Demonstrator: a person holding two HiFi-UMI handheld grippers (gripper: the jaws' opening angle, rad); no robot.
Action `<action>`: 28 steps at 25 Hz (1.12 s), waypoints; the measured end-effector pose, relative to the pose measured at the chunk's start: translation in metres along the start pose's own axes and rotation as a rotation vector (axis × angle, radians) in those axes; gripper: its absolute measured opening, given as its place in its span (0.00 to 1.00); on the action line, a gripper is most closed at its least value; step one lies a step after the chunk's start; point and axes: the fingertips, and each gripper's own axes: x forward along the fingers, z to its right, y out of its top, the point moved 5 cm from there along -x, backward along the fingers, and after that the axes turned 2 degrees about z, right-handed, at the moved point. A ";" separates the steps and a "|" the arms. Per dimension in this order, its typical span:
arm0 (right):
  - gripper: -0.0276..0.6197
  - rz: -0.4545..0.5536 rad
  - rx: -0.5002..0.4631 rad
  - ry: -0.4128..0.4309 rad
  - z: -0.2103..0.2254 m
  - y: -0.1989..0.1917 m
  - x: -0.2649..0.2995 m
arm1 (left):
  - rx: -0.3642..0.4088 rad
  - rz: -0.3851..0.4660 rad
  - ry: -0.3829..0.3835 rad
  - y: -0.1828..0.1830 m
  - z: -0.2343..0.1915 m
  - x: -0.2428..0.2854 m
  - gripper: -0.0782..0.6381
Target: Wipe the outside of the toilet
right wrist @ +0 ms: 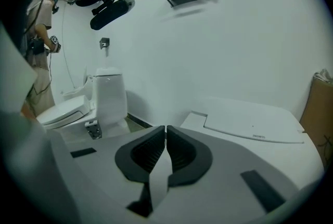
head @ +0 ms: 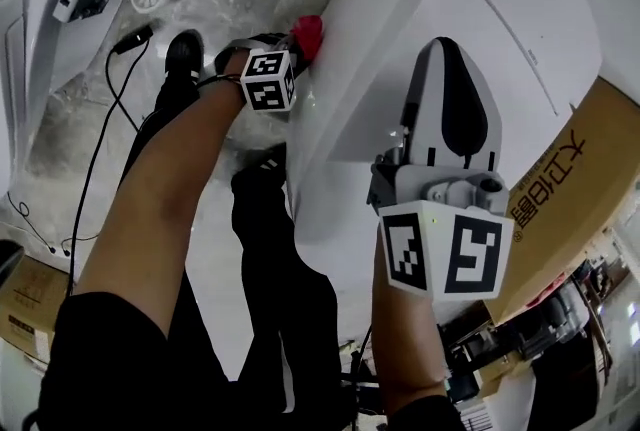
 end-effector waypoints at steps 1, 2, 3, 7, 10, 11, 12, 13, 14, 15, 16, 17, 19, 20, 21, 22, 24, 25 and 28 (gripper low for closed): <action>0.10 -0.001 -0.005 0.015 -0.002 -0.003 -0.005 | 0.009 -0.009 -0.004 -0.003 0.011 0.000 0.19; 0.10 -0.002 -0.008 0.028 -0.005 -0.006 -0.009 | 0.021 -0.020 -0.008 -0.006 0.021 -0.001 0.19; 0.10 -0.002 -0.007 0.039 -0.008 -0.010 -0.014 | 0.032 -0.031 -0.009 -0.010 0.030 -0.002 0.19; 0.10 -0.007 -0.002 0.068 -0.021 -0.017 -0.038 | -0.002 -0.072 -0.036 -0.023 0.080 -0.009 0.19; 0.10 0.004 0.009 0.057 -0.024 -0.016 -0.052 | -0.114 -0.056 -0.027 -0.024 0.110 -0.013 0.19; 0.10 0.006 0.023 0.053 -0.026 -0.017 -0.054 | -0.143 -0.052 -0.014 -0.024 0.116 -0.015 0.19; 0.10 0.006 0.044 0.048 -0.027 -0.019 -0.056 | -0.159 -0.051 -0.010 -0.026 0.123 -0.017 0.19; 0.10 0.004 0.068 0.042 -0.029 -0.023 -0.060 | -0.167 -0.050 -0.018 -0.027 0.130 -0.020 0.19; 0.10 -0.002 0.090 0.038 -0.031 -0.026 -0.064 | -0.177 -0.045 -0.036 -0.027 0.139 -0.023 0.19; 0.10 -0.010 0.105 0.038 -0.034 -0.029 -0.068 | -0.195 -0.036 -0.059 -0.027 0.149 -0.026 0.19; 0.10 -0.015 0.113 0.040 -0.037 -0.030 -0.071 | -0.219 -0.024 -0.084 -0.026 0.159 -0.029 0.19; 0.10 -0.017 0.118 0.043 -0.039 -0.029 -0.074 | -0.241 -0.014 -0.114 -0.025 0.168 -0.033 0.19; 0.10 -0.013 0.140 0.045 -0.040 -0.025 -0.080 | -0.280 -0.025 -0.202 -0.023 0.189 -0.043 0.19; 0.10 -0.010 0.158 0.046 -0.039 -0.022 -0.083 | -0.304 -0.044 -0.244 -0.023 0.198 -0.049 0.19; 0.10 -0.007 0.173 0.048 -0.037 -0.019 -0.085 | -0.331 -0.063 -0.268 -0.023 0.204 -0.057 0.19; 0.10 -0.004 0.180 0.050 -0.033 -0.016 -0.087 | -0.364 -0.074 -0.271 -0.021 0.204 -0.066 0.19; 0.10 0.005 0.177 0.052 -0.026 -0.005 -0.090 | -0.434 -0.066 -0.235 -0.014 0.191 -0.088 0.19; 0.10 0.012 0.171 0.054 -0.023 0.002 -0.090 | -0.458 -0.052 -0.206 -0.009 0.178 -0.099 0.19; 0.10 0.047 0.151 0.064 -0.016 0.029 -0.087 | -0.448 0.001 -0.088 0.010 0.114 -0.131 0.19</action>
